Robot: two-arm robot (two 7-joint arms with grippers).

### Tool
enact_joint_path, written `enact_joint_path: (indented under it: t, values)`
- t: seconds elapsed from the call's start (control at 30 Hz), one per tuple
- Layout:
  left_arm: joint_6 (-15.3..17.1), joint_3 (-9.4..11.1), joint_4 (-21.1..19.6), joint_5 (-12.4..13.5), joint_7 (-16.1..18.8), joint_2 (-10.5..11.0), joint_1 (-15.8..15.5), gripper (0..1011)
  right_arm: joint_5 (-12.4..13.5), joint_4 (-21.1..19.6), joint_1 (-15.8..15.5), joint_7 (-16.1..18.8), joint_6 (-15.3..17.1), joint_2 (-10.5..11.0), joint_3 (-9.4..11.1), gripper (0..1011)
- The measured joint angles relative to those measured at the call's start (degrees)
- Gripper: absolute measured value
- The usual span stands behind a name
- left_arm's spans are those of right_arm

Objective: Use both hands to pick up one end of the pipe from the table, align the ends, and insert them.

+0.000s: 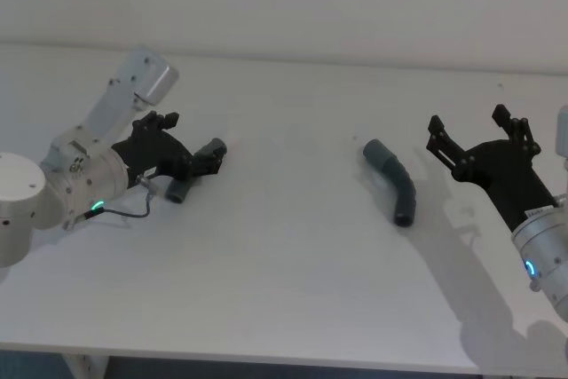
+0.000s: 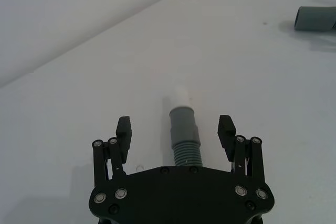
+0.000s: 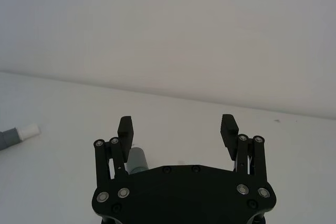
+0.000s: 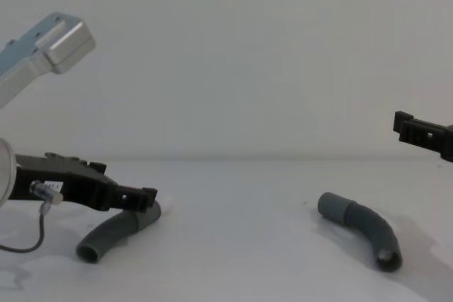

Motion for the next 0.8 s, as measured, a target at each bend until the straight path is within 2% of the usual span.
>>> enact_joint_path:
  t: [0.33, 0.8]
  values:
    - [1.2, -0.4, 0.9, 0.2, 0.0, -0.4, -0.1, 1001, 0.0, 0.0, 0.0, 0.0, 0.0, 0.0, 0.0, 1010]
    - [2.7, -0.1, 3.4, 1.0, -1.6, -1.0, -2.4, 1001, 0.0, 0.0, 0.0, 0.0, 0.0, 0.0, 0.0, 1010]
